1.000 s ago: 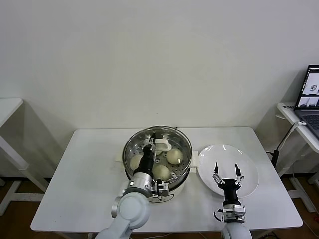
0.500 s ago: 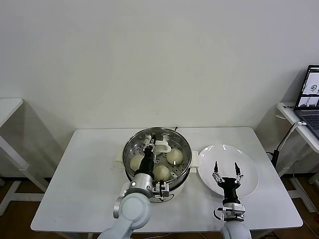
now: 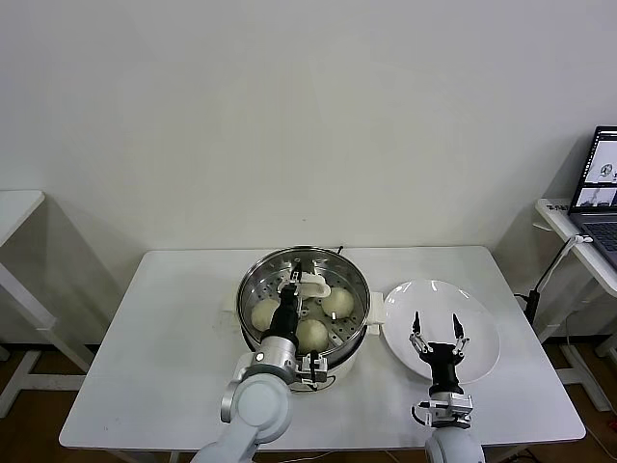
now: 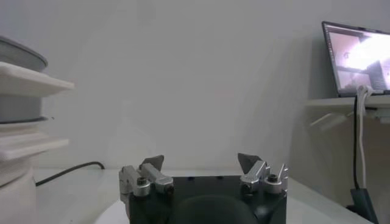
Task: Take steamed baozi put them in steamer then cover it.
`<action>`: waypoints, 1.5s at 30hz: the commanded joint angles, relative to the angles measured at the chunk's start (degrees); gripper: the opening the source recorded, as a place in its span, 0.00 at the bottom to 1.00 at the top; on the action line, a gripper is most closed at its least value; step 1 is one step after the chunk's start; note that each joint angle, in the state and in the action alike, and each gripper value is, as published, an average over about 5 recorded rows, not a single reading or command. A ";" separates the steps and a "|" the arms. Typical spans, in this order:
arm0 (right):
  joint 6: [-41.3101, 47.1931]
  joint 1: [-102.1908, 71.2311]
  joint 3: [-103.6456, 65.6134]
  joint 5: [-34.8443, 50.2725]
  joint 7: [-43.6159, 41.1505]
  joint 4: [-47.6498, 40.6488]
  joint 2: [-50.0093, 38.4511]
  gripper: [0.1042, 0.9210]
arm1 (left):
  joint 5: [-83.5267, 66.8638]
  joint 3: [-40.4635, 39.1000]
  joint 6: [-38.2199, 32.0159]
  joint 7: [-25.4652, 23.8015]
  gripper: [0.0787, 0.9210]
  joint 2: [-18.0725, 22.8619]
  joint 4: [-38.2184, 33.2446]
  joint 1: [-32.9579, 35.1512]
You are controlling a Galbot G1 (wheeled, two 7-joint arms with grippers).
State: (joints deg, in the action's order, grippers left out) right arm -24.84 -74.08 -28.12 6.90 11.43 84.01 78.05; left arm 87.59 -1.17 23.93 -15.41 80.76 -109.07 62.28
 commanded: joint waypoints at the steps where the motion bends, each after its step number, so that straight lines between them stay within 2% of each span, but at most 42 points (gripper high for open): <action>1: 0.01 0.00 0.00 0.00 -0.02 0.10 0.00 0.88 | 0.75 0.06 -0.48 -0.06 0.16 -0.12 -0.80 0.51; 12: 0.27 0.04 0.03 0.00 0.00 0.54 -0.06 0.88 | -3.20 -0.78 -0.09 1.10 0.53 -2.71 -9.33 3.98; 22: 0.50 -0.21 0.09 -0.49 0.23 2.06 0.04 0.88 | -9.67 -0.27 -0.32 -0.67 0.85 -6.83 -19.20 8.96; 29: 2.51 -1.25 -0.30 1.07 0.25 4.07 -1.53 0.88 | -18.62 7.53 -1.93 -3.22 0.88 -13.37 -26.03 14.94; 31: 3.00 -1.70 -0.31 2.99 -0.16 5.14 -2.07 0.88 | -25.14 11.87 -2.61 -0.80 0.88 -13.89 -26.77 16.01; 33: 3.65 -2.25 -0.57 5.23 -0.89 6.25 -2.43 0.88 | -36.08 16.80 -3.61 5.31 0.88 -13.14 -26.37 16.26; 36: 3.74 -3.09 -1.13 7.95 -2.19 7.45 -2.60 0.88 | -55.89 23.69 -9.03 15.63 0.88 -10.93 -23.38 16.26; 38: 3.66 -3.56 -1.28 9.21 -2.75 8.02 -2.68 0.88 | -66.21 27.69 -14.96 18.61 0.88 -10.07 -20.11 16.59; 40: 3.95 -3.93 -1.33 10.23 -2.99 8.48 -2.84 0.88 | -73.92 31.27 -20.55 18.37 0.88 -9.91 -16.35 17.27; 45: 4.67 -4.08 -1.53 11.49 -2.96 8.64 -3.24 0.88 | -85.53 37.01 -28.90 15.42 0.88 -8.76 -8.03 18.71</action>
State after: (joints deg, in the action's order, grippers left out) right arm -21.59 -77.35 -29.22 13.44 9.55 90.88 75.52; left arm 43.50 17.93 13.49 -6.49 71.09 -127.94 77.42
